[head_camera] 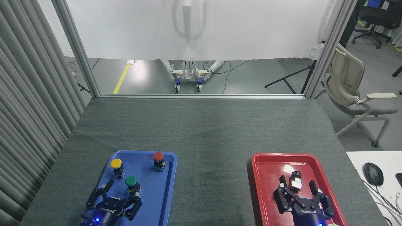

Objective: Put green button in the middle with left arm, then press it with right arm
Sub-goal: 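Grasp the green button with the left gripper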

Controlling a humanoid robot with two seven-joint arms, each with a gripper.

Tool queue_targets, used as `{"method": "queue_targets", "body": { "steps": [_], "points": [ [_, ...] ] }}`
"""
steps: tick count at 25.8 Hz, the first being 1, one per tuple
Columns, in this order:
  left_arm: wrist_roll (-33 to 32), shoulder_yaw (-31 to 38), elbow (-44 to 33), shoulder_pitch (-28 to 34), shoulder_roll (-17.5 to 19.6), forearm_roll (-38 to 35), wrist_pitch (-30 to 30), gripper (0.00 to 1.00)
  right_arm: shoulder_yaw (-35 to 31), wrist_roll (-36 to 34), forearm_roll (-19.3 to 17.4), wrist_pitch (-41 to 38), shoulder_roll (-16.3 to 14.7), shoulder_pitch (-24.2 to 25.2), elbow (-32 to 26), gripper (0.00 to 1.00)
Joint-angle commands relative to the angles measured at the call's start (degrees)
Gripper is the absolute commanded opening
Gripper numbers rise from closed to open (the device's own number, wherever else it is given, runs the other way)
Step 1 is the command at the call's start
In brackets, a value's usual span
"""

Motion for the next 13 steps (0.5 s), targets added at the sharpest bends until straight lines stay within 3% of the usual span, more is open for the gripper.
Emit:
{"method": "queue_targets", "body": {
  "steps": [1, 4, 6, 11, 13],
  "points": [
    [0.0, -0.9, 1.8, -0.2, -0.4, 0.0, 0.1, 0.98, 0.2, -0.1, 0.0, -0.9, 0.3, 0.2, -0.2, 1.0],
    [0.0, -1.6, 4.1, -1.1, -0.5, -0.2, 0.1, 0.98, 0.2, -0.3, 0.0, 0.6, 0.3, 0.2, 0.4, 1.0],
    [-0.1, -2.2, 5.8, -2.4, -0.5, -0.2, 0.2, 0.98, 0.7, -0.3, 0.1, 6.4, 2.1, 0.2, 0.5, 1.0],
    [-0.8, -2.5, 9.1, -5.2, -0.2, -0.2, -0.1, 0.98, 3.1, -0.9, 8.4, 9.0, 1.5, 0.2, 0.7, 0.99],
    [-1.0, -2.6, 10.3, -6.0, -0.4, -0.1, -0.2, 0.94, 3.9, -1.2, 8.8, 6.7, 1.6, 0.2, 0.7, 0.99]
  ]
}}
